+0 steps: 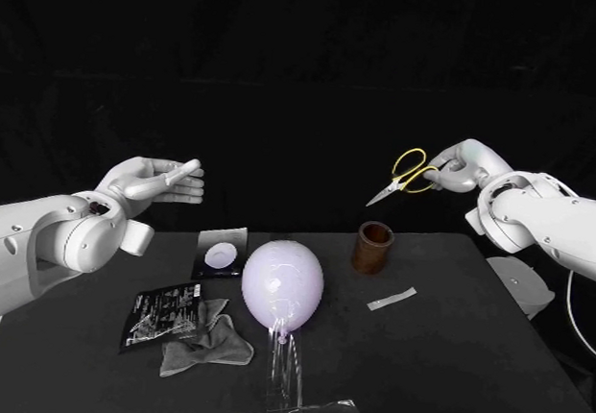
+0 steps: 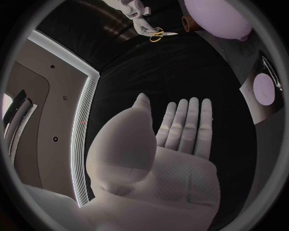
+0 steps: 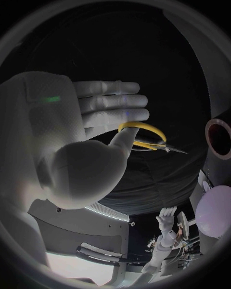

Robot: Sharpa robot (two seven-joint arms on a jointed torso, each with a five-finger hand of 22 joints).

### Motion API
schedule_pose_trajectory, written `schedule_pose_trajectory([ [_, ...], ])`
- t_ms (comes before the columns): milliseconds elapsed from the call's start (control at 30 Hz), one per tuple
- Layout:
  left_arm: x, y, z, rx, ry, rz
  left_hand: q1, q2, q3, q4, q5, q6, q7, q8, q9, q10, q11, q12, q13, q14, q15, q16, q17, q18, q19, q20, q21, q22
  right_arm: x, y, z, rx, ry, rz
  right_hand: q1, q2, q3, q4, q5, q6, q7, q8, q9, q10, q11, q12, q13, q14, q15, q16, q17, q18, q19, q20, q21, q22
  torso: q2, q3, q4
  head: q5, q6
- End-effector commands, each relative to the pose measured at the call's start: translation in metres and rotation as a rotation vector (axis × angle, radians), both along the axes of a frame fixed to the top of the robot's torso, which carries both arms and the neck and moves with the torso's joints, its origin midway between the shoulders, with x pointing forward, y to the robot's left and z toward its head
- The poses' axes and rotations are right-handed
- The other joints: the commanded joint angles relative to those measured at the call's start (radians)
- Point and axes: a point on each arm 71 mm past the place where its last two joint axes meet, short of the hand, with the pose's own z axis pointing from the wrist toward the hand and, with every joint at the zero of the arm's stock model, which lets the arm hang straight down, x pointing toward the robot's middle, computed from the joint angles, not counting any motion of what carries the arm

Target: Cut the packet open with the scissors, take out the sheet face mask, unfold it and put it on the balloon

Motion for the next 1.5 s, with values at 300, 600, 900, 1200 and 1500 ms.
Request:
schedule_pose_trajectory([
  [300,-0.004,0.002,0.003,-0.038,-0.029,0.010,0.012,0.004,-0.008,-0.001,-0.002,0.009,0.051,0.006,-0.002,0.007,0.002,0.005,0.000,0.008,0.000,0.007,-0.001,0.021,0.010,-0.002,0.004,0.001,-0.008,-0.003,-0.012,-0.185,0.039,0.047,-0.005,0.004,0.019,-0.020,0.004,0.006,-0.012,0.005,0.007,0.024,-0.025,-0.001,0.002,0.011,0.002,-0.006,0.003,0.007,-0.008,0.000,0.005,0.003,0.001,-0.0012,-0.0001,-0.013,-0.008],
  [600,-0.004,0.004,0.001,-0.041,-0.026,0.018,0.014,0.005,-0.009,-0.001,-0.002,0.010,0.051,0.007,-0.002,0.008,0.002,0.006,0.000,0.009,0.000,0.008,-0.001,0.021,0.011,-0.002,0.005,0.001,-0.014,-0.007,-0.018,-0.235,0.061,0.056,-0.008,0.003,0.018,-0.018,0.004,0.007,-0.013,0.006,0.008,0.026,-0.026,0.000,0.003,0.013,0.001,-0.006,0.005,0.008,-0.008,0.000,0.005,0.004,0.000,-0.0001,0.0009,-0.017,-0.011],
  [900,-0.004,0.005,0.001,-0.042,-0.024,0.018,0.015,0.006,-0.010,-0.001,-0.002,0.011,0.051,0.007,-0.002,0.009,0.001,0.006,0.000,0.009,-0.001,0.009,-0.001,0.022,0.012,-0.002,0.006,0.001,-0.014,0.006,-0.038,-0.298,0.073,0.070,-0.009,0.002,0.017,-0.016,0.004,0.008,-0.014,0.006,0.008,0.027,-0.027,0.000,0.003,0.014,0.001,-0.006,0.006,0.008,-0.008,0.000,0.005,0.004,0.002,-0.0003,0.0016,-0.013,-0.015],
  [1200,-0.005,0.007,0.001,-0.042,-0.023,0.020,0.015,0.006,-0.010,-0.001,-0.002,0.011,0.051,0.007,-0.002,0.009,0.001,0.006,0.000,0.009,-0.001,0.009,-0.001,0.022,0.012,-0.002,0.006,0.001,-0.012,0.027,-0.055,-0.281,0.058,0.081,-0.019,-0.033,0.026,-0.010,0.004,-0.027,0.002,-0.012,0.007,-0.032,-0.009,-0.040,-0.012,-0.015,0.014,-0.033,0.004,0.005,-0.027,0.008,-0.010,-0.001,0.002,-0.0019,0.0016,-0.010,-0.021],
  [1500,-0.005,0.008,0.000,-0.042,-0.020,0.019,0.016,0.007,-0.011,0.000,-0.002,0.012,0.051,0.007,-0.002,0.009,0.001,0.006,0.000,0.009,-0.001,0.009,-0.001,0.022,0.012,-0.002,0.006,0.001,-0.013,0.042,-0.063,-0.214,0.074,0.126,-0.101,-0.161,-0.025,0.083,0.014,-0.155,0.086,-0.121,-0.040,-0.235,0.079,-0.100,-0.042,-0.147,0.085,-0.126,-0.014,0.001,-0.076,0.066,-0.127,-0.100,0.001,-0.0021,0.0005,-0.006,-0.022],
])
